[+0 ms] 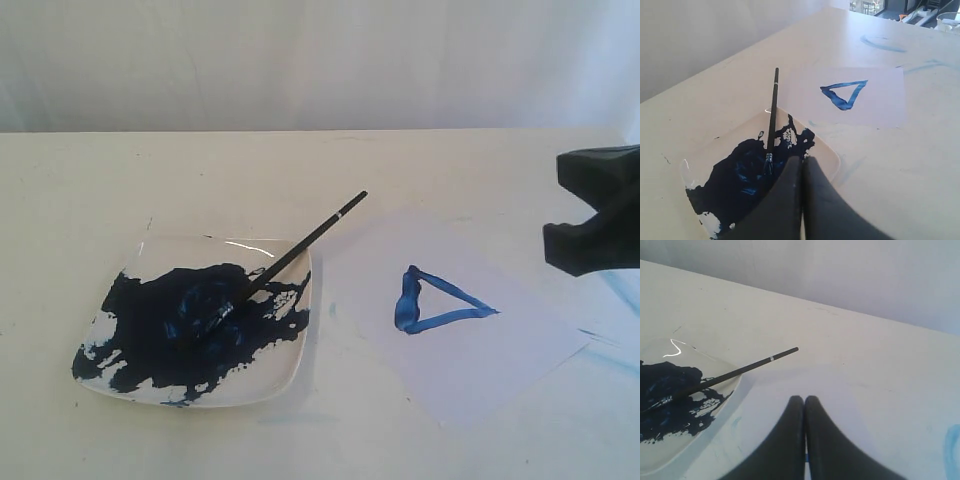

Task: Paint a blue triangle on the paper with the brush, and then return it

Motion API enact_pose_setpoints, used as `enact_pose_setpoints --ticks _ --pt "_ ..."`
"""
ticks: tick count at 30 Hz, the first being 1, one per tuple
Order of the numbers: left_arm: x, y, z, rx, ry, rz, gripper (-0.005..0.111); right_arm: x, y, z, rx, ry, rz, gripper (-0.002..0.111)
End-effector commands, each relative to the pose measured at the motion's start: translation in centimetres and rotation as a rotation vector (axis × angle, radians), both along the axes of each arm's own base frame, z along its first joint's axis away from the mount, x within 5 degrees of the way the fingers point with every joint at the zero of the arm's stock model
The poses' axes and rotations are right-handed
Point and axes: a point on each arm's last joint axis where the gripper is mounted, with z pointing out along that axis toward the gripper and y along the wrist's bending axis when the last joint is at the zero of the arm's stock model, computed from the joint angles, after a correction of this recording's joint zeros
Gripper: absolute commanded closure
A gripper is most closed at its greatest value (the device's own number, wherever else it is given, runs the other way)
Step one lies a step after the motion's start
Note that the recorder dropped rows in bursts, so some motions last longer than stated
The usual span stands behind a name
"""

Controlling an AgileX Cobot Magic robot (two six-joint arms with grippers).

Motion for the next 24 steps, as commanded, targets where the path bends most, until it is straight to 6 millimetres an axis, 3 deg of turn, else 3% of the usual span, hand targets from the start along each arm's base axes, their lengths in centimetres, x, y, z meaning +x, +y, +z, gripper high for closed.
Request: enact_pose_setpoints --ticks 1,15,24 --pt "-0.2 -0.1 -0.2 -0.013 0.016 -0.008 0.107 -0.4 -0.5 0.1 -0.024 -0.016 -0.007 0.108" --pt "-0.4 0.1 -0.1 -0.021 -0.002 0.011 0.107 -0.5 -0.6 0.1 -0.021 -0.02 -0.007 0.108" --pt "-3.0 1.5 0.3 -0.069 -0.215 0.389 0.107 -0.5 -0.6 0.1 -0.021 -0.02 -0.007 0.108"
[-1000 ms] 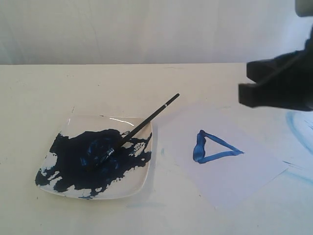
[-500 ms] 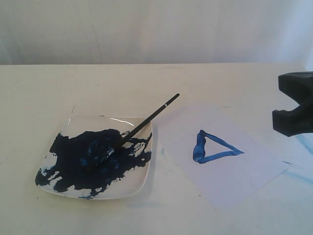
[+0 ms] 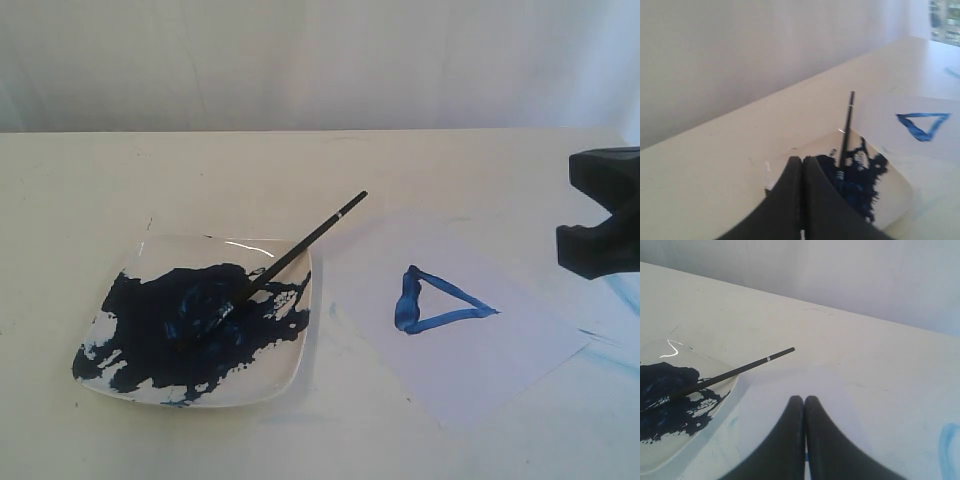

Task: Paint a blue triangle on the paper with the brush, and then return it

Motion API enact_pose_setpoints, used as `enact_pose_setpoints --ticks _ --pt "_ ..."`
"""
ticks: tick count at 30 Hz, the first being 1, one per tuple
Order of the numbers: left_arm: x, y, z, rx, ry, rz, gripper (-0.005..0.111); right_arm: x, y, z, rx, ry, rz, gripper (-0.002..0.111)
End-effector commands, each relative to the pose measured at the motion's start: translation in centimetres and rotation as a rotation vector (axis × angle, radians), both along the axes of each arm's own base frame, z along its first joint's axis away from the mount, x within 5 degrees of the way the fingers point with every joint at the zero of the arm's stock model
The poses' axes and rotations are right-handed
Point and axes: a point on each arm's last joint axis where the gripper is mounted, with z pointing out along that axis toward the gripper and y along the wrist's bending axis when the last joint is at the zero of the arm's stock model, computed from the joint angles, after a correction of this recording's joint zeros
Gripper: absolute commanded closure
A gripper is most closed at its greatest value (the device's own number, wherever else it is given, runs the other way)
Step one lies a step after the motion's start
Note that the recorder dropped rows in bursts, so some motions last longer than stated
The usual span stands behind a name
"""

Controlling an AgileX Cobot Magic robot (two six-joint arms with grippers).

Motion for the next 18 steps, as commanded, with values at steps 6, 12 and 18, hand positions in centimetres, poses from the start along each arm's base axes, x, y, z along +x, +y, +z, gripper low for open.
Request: enact_pose_setpoints --ticks 6,12,18 --pt "-0.2 0.2 -1.6 -0.032 -0.038 0.153 0.107 -0.1 -0.2 -0.1 -0.02 -0.005 -0.002 0.108" --pt "2.3 1.0 -6.7 -0.061 0.043 0.23 0.107 -0.1 -0.2 -0.1 -0.02 -0.005 -0.002 0.108" --pt "3.6 1.4 -14.0 -0.05 0.22 0.277 0.107 -0.1 -0.2 -0.1 -0.02 -0.005 -0.002 0.108"
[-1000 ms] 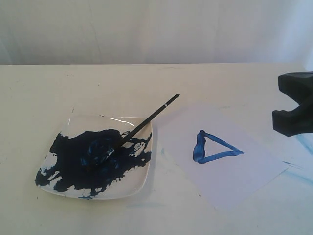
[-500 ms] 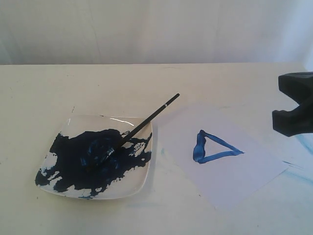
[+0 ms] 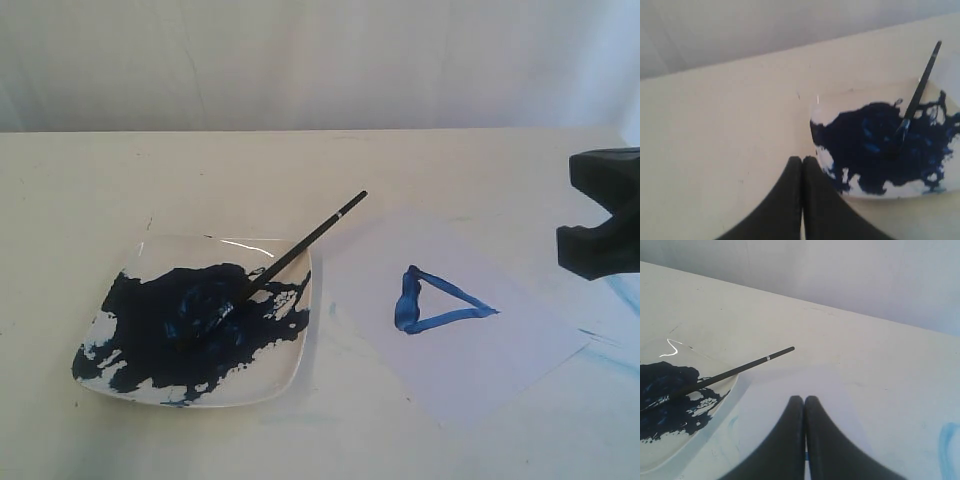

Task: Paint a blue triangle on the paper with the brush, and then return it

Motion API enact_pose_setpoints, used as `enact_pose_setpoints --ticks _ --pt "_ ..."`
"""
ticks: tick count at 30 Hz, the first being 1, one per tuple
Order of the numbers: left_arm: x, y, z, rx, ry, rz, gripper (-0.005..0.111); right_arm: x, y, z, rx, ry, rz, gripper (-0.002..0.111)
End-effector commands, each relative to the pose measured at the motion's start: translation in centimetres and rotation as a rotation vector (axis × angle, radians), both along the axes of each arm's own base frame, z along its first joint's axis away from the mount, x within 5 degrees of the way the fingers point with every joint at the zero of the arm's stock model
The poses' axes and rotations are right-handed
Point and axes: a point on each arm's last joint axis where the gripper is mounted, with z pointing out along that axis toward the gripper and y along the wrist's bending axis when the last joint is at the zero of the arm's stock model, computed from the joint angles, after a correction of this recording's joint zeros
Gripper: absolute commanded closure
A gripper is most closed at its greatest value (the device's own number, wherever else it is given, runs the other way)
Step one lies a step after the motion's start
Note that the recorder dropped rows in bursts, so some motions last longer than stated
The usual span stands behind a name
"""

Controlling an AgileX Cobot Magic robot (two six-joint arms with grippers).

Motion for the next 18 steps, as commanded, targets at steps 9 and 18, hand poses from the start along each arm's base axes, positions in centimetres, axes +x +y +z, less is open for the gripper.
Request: enact_pose_setpoints --ticks 9,18 --pt "0.59 0.34 -3.63 -0.033 0.056 0.046 0.107 -0.08 -0.14 -0.03 -0.016 -0.014 0.002 0.108" --pt "0.61 0.6 -3.7 0.035 0.05 0.057 0.107 -0.08 -0.14 -0.03 -0.016 -0.014 0.002 0.108"
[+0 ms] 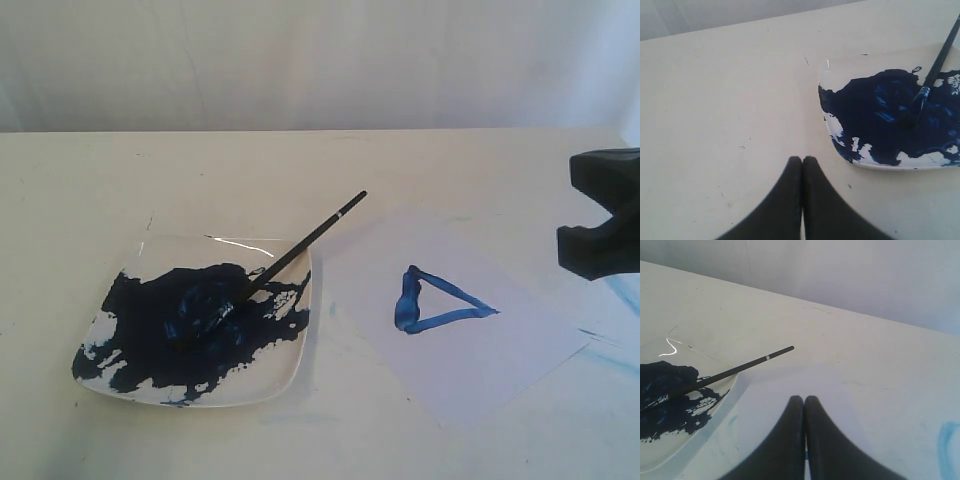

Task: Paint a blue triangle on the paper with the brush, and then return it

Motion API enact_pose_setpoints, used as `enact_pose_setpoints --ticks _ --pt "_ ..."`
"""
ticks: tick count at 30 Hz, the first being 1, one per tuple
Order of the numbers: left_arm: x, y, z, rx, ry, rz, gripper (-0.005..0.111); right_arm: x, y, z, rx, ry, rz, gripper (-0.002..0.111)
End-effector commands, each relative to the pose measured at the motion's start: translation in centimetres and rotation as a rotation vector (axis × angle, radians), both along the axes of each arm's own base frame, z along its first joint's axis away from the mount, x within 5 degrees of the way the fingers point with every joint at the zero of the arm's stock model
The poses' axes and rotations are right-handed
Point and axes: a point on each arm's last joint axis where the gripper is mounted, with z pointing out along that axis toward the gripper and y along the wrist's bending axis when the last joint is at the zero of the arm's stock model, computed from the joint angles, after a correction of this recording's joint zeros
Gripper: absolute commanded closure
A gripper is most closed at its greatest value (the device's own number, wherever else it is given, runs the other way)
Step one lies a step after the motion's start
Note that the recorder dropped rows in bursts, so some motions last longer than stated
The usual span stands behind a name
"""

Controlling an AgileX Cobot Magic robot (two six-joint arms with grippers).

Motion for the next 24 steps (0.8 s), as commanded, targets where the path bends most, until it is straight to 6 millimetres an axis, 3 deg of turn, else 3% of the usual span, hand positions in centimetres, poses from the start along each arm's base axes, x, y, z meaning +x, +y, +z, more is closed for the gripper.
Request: enact_pose_setpoints --ticks 1,3,5,10,24 --pt "0.0 0.4 -0.3 0.096 0.005 0.013 0.107 -0.1 -0.1 0.0 -0.014 -0.015 0.003 0.108" --pt "-0.1 0.6 -0.5 0.089 0.038 0.039 0.107 -0.1 -0.1 0.0 -0.014 -0.015 0.003 0.108" --pt "-0.1 1.1 -0.7 -0.059 0.08 0.138 0.107 -0.1 -0.1 0.0 -0.014 -0.015 0.003 0.108" --pt "-0.1 1.7 -0.8 -0.132 0.092 0.233 0.107 -0.1 -0.1 0.0 -0.014 -0.015 0.003 0.108" --pt "-0.1 1.7 -0.8 -0.067 0.088 0.209 0.107 -0.1 -0.1 0.0 -0.014 -0.015 0.003 0.108"
